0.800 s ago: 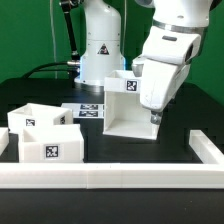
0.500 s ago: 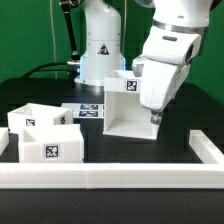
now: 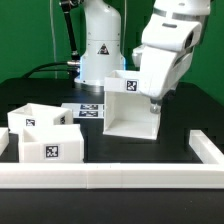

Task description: Assemble drawer

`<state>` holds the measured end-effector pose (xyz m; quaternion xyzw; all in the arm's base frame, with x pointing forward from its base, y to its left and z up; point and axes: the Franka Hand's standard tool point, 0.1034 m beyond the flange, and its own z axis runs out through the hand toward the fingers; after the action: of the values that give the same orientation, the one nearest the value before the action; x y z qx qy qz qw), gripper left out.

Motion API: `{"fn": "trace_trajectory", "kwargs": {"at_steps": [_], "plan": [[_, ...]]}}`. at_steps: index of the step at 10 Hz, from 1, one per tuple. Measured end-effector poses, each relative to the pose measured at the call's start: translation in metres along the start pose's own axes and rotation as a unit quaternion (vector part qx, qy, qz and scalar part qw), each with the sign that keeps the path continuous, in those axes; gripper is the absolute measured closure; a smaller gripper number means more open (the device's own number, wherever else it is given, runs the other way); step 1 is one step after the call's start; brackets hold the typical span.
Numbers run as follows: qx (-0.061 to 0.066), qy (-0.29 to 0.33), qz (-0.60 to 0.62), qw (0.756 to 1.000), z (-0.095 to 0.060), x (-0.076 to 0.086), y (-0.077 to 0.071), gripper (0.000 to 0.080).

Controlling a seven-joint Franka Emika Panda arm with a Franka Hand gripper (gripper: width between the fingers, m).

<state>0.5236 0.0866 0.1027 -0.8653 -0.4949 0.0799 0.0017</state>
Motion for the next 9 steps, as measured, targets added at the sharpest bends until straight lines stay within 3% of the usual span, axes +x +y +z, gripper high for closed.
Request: {"fn": "trace_trajectory", "kwargs": {"at_steps": [2, 3, 6, 9], "plan": [[-0.012, 0.003, 0.024, 1.000, -0.024, -0.007, -0.009, 0.0150], [-0.013, 0.002, 0.050, 0.999, -0.025, -0.015, -0.018, 0.0150], [-0.010, 0.000, 0.092, 0.996, -0.021, -0.016, -0.019, 0.0150], [-0.014, -0.004, 0.278, 0.960, -0.033, -0.025, -0.031, 0.0150]]}}
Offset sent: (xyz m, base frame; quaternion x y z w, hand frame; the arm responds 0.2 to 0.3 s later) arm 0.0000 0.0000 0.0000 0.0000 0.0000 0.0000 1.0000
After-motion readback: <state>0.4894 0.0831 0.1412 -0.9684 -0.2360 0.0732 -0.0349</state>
